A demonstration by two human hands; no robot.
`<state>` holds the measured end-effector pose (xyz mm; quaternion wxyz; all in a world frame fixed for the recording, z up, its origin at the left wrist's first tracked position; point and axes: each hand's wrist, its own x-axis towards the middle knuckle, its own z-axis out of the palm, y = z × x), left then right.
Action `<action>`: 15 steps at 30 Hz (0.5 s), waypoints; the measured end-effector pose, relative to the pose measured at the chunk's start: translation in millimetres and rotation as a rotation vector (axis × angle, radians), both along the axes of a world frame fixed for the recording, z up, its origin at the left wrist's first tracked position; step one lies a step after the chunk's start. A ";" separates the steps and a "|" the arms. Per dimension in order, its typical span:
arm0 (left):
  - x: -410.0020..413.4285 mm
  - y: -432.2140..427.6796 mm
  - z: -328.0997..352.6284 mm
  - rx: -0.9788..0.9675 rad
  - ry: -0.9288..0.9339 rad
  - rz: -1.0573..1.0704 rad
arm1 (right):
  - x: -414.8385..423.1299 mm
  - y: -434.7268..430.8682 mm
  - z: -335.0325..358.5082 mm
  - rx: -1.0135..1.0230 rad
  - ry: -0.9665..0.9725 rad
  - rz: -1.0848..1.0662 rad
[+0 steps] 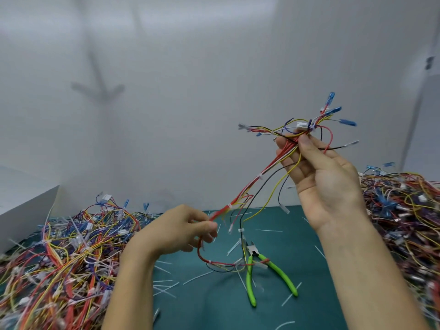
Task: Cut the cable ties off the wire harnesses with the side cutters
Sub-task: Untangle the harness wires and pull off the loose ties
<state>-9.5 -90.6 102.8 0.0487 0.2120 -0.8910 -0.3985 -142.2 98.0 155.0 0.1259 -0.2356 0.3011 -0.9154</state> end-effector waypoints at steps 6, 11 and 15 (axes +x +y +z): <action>9.0 2.9 11.7 0.211 0.283 0.124 | -2.2 2.0 -0.3 -0.007 -0.017 0.022; 15.3 6.7 21.3 0.318 0.511 0.139 | -3.8 1.7 0.0 -0.036 -0.046 0.075; 19.2 10.4 26.9 0.376 0.600 0.100 | -3.1 1.9 0.9 -0.069 -0.068 0.115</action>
